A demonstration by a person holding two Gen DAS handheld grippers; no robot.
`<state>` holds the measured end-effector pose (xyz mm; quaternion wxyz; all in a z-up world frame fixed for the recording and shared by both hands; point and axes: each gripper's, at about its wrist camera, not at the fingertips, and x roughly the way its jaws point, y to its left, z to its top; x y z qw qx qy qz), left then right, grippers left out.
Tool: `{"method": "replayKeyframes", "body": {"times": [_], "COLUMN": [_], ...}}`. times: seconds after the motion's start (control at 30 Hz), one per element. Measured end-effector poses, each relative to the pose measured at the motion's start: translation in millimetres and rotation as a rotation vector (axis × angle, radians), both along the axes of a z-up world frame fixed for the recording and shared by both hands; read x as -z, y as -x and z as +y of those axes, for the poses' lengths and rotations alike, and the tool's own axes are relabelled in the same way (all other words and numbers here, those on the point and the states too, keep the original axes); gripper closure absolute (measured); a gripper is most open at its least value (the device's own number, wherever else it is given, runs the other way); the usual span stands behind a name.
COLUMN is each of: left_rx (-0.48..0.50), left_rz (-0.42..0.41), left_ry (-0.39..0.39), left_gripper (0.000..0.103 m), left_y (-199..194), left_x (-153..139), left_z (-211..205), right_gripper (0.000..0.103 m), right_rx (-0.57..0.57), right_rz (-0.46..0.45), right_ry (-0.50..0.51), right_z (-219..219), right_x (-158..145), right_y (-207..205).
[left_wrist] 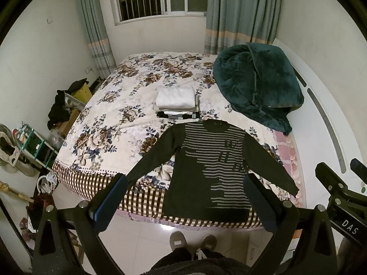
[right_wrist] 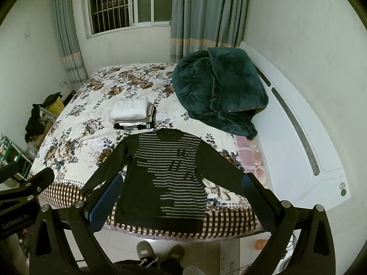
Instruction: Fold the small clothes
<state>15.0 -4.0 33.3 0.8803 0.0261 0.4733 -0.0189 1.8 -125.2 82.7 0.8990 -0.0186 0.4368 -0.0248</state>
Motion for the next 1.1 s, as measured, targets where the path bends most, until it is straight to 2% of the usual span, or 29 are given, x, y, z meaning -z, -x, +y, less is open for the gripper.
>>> {"method": "replayKeyframes", "body": {"times": [0.17,0.33,0.5,0.6,0.7,0.73,0.77,0.83,0.87,0.93,0.97,1.1], "left_rx": [0.001,0.001,0.013,0.025,0.025,0.031,0.032,0.035,0.037,0.036,0.04,0.053], "left_rz": [-0.002,-0.009,-0.026,-0.019,0.016,0.04,0.043,0.084,0.097,0.138,0.164,0.239], "left_ry": [0.002,0.002,0.003,0.003,0.003,0.011,0.008,-0.013,-0.017,-0.047,-0.062,-0.163], "left_gripper": [0.0,0.0,0.0,0.0,0.0,0.0,0.0,0.0,0.0,0.0,0.0,0.0], "left_y": [-9.3,-20.9,-54.1,-82.2,-106.3,-127.4,-121.8,-143.6,-148.4,-166.1,-172.7,-200.8], "left_x": [-1.9,-1.8,16.5,44.8,77.3,97.1,108.9,147.3,159.7,194.5,211.6,286.8], "left_z": [-3.0,-5.0,-5.7,-10.3,-14.9,-25.7,-20.7,-35.7,-40.1,-56.5,-63.5,-104.7], "right_gripper": [0.0,0.0,0.0,0.0,0.0,0.0,0.0,0.0,0.004,0.021,0.034,0.036], "right_rx": [0.003,0.034,0.112,0.191,0.323,0.381,0.426,0.541,0.588,0.689,0.745,0.943], "right_rz": [-0.002,0.004,0.043,0.063,0.101,0.12,0.14,0.192,0.212,0.266,0.305,0.351], "right_ry": [-0.001,-0.014,-0.068,-0.102,-0.148,-0.163,-0.169,-0.207,-0.226,-0.287,-0.319,-0.514], "right_z": [-0.3,6.9,-4.7,-25.9,-66.5,-87.1,-102.6,-146.1,-163.8,-209.8,-234.4,-326.0], "right_x": [1.3,-1.0,27.9,69.5,123.6,151.0,171.1,227.6,251.4,309.2,342.3,453.0], "right_y": [2.0,-14.5,-39.2,-47.4,-57.5,-60.5,-62.3,-64.3,-61.7,-60.2,-57.9,-52.4]}}
